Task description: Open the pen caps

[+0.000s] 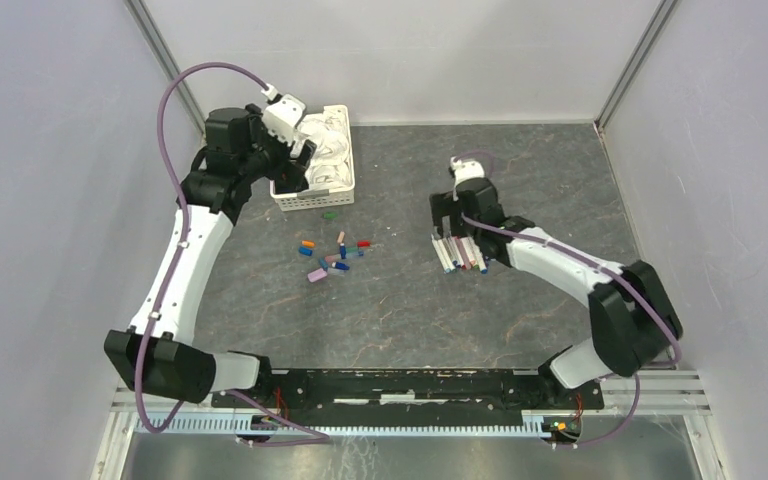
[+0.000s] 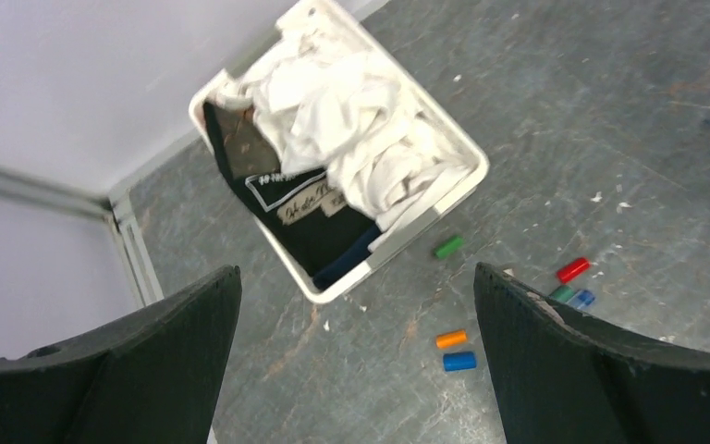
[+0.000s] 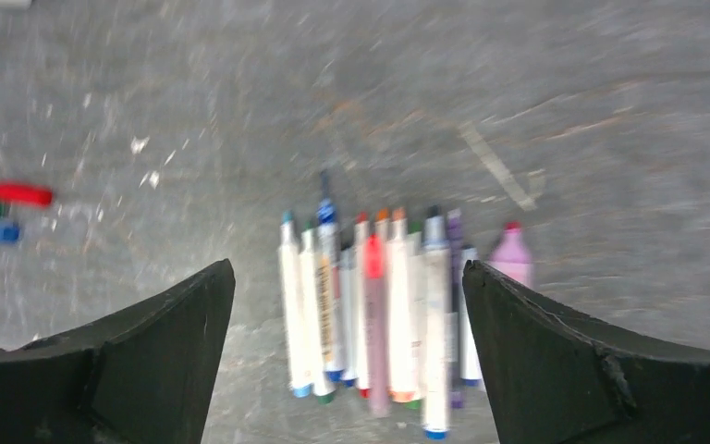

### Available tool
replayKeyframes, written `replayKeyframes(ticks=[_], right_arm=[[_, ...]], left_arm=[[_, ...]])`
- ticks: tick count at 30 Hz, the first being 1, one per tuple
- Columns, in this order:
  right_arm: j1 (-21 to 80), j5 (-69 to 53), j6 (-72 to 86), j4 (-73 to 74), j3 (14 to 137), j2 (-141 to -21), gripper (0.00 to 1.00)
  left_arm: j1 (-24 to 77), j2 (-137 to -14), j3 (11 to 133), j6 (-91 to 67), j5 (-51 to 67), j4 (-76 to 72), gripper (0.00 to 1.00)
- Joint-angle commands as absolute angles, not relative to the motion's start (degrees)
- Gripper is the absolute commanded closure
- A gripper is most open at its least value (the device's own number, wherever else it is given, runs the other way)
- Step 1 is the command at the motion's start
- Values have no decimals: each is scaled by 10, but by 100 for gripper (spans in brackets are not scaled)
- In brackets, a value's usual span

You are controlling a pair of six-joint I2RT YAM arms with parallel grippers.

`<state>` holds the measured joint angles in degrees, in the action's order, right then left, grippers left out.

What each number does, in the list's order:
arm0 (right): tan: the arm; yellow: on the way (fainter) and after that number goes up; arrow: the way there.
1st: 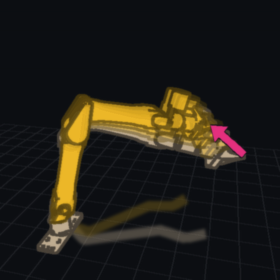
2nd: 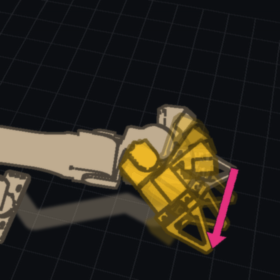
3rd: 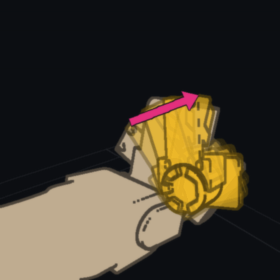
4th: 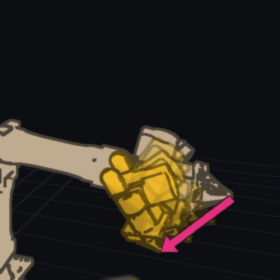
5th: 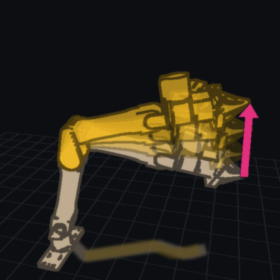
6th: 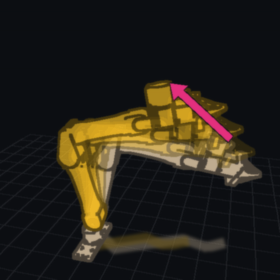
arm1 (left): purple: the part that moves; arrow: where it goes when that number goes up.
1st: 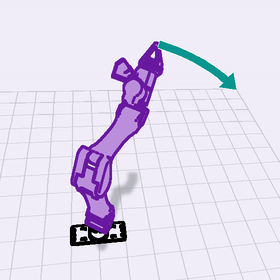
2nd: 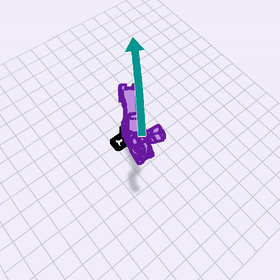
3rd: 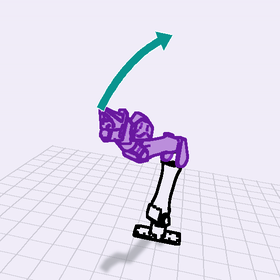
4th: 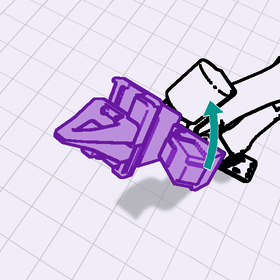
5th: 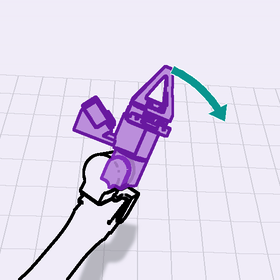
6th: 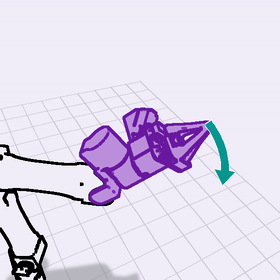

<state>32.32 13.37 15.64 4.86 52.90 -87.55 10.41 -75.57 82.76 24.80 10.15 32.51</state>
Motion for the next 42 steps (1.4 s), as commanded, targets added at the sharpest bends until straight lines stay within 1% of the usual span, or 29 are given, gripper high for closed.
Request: replayKeyframes(ticks=[1,5,10,11,17,21,25,31,32,34,35,36,39,42], right_arm=[[278,216,127,75,556,-799,2],[248,378,114,52,495,-745,2],[219,528,11,-211,292,-648,2],[208,538,-14,-254,260,-642,2],[147,516,-6,-324,171,-639,2],[141,471,-41,-475,82,-631,2],[141,472,-58,-528,53,-670,2],[137,435,-99,-686,3,-719,2],[137,424,-99,-690,3,-727,2],[136,419,-105,-756,-29,-752,2],[136,407,-115,-800,-43,-760,2],[135,375,-120,-791,-47,-753,2],[128,337,-124,-833,-76,-746,2],[126,296,-134,-866,-93,-750,2]], left_arm=[[61,-749,760,196,83,246,0],[28,-746,635,161,81,139,0],[25,-770,519,106,87,12,0],[25,-772,501,96,90,-19,0],[25,-784,382,45,112,-207,0],[25,-799,315,34,114,-314,0],[29,-809,257,47,95,-402,0],[28,-831,140,44,63,-629,0],[28,-830,128,44,59,-639,0],[28,-850,84,47,59,-749,0],[28,-873,56,44,57,-830,0],[28,-891,35,43,59,-894,0],[28,-876,16,48,57,-895,0],[27,-886,37,36,31,-872,0]])
